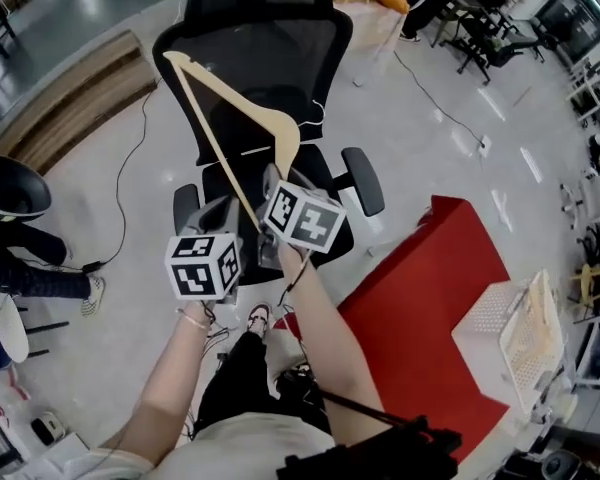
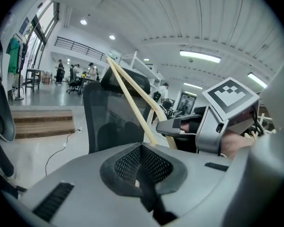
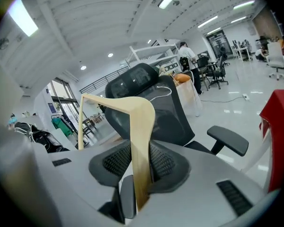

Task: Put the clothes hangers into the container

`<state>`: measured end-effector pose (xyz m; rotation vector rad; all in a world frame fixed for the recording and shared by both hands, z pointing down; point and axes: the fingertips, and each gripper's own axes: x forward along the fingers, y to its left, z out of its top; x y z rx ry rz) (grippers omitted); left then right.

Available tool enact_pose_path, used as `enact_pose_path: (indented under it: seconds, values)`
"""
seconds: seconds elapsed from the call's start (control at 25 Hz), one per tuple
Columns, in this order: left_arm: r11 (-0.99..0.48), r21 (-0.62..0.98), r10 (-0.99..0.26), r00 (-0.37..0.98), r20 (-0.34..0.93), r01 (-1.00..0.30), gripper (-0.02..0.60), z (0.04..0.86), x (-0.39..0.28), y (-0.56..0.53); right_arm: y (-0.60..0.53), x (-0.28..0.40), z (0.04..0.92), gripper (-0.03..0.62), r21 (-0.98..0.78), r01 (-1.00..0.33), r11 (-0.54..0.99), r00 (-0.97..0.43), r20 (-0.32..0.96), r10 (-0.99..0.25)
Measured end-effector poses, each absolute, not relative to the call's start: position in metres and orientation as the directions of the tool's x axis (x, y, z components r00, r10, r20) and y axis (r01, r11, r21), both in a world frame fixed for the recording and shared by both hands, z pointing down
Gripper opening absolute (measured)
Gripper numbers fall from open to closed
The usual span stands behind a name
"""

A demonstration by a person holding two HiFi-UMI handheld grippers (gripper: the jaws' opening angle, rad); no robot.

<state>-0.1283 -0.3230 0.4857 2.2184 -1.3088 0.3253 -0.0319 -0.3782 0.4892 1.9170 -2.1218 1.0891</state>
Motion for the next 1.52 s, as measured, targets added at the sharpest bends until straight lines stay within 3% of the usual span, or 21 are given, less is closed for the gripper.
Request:
enact_pose_path:
  seconds: [0.28, 0.56, 0.84, 1.16, 1.52]
  values:
    - [-0.497, 0.307, -0.727, 0.582, 0.364, -0.812, 0.0, 0.425, -0.089, -0.297, -0.345, 0.01, 0.406, 0.117, -0.299, -0.954, -0.013, -0.121, 0.425, -0.897]
    - [-0.63, 0.294, -0.647, 0.695, 0.314, -0.719, 0.0, 0.327, 0.013, -0.155, -0.191, 0.116, 0.313, 0.117, -0.239, -0.962, -0.129, 0.023, 0.401, -0.916]
    - [-0.768, 0.266, -0.516, 0.809, 0.281, -0.582, 0.0, 0.251, 0.144, 0.013, 0.0, 0.254, 0.235, 0.117, -0.203, -0.931, -0.302, 0.215, 0.362, -0.907]
    - [-0.902, 0.239, -0.285, 0.911, 0.297, -0.36, 0.0, 0.212, 0.275, 0.109, 0.117, 0.387, 0.181, 0.117, -0.177, -0.836, -0.52, 0.443, 0.344, -0.828]
    - [-0.959, 0.206, -0.148, 0.962, 0.231, -0.197, 0.0, 0.169, 0.384, 0.218, 0.24, 0.493, 0.131, 0.117, -0.184, -0.764, -0.618, 0.57, 0.256, -0.781]
